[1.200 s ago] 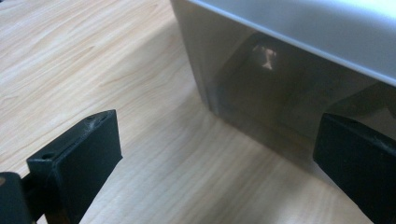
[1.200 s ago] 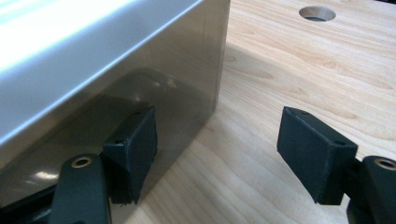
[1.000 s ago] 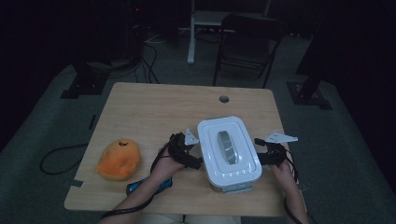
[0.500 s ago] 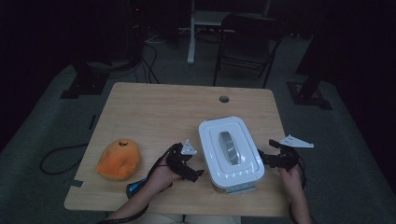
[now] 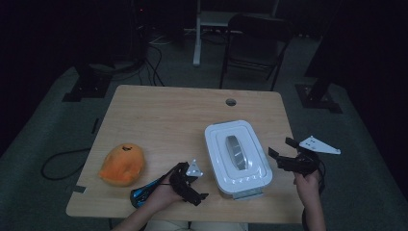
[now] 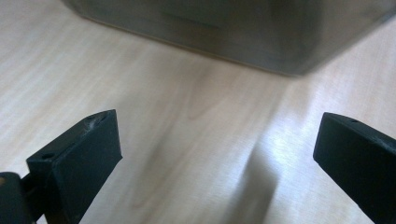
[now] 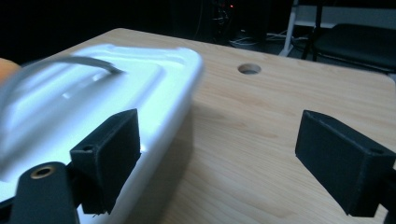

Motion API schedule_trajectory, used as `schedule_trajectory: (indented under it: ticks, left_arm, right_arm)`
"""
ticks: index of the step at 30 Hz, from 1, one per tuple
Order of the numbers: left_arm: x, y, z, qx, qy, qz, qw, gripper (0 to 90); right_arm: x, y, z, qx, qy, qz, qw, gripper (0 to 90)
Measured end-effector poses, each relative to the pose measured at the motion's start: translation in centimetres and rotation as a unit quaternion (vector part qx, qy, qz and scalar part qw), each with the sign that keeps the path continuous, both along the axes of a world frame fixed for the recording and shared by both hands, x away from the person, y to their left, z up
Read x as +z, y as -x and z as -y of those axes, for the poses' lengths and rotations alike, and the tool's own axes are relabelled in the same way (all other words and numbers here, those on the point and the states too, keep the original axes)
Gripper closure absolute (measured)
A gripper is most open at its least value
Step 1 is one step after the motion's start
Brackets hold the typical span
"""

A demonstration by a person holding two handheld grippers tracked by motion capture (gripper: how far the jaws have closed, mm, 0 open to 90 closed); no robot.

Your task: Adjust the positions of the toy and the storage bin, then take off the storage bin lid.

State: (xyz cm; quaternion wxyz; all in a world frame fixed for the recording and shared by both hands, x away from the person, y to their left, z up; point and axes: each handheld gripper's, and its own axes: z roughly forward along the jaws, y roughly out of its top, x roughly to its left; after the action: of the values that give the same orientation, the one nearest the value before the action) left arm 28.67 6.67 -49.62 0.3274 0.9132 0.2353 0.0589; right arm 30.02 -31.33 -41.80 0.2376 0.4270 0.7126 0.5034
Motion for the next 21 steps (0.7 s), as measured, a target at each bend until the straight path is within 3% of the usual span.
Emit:
schedule_trajectory:
  ticks: [3,8,13,14,21]
  left_arm:
    - [-0.3,0.3,0.0,0.000,0.001,-0.005,1.0000,1.5]
    - [-1.0,0.6,0.2,-0.004,-0.006,-0.008,0.9999,1.5]
    - [-1.4,0.6,0.3,-0.004,-0.007,-0.009,0.9999,1.5]
    - [-1.6,0.6,0.3,-0.004,-0.009,-0.010,0.9999,1.5]
    - [-2.0,0.9,0.5,-0.002,-0.006,-0.003,1.0000,1.5]
  right_arm:
    - [1.2,0.9,-1.8,0.004,0.012,0.007,0.9999,12.2]
    - [2.2,2.2,-4.5,0.050,0.023,0.001,0.9985,11.8]
    - [2.6,2.8,-6.3,0.064,0.025,-0.016,0.9975,11.8]
    - [2.6,3.1,-7.1,0.088,0.018,-0.030,0.9955,11.8]
    - [2.6,3.8,-9.8,0.071,0.052,-0.032,0.9956,14.9]
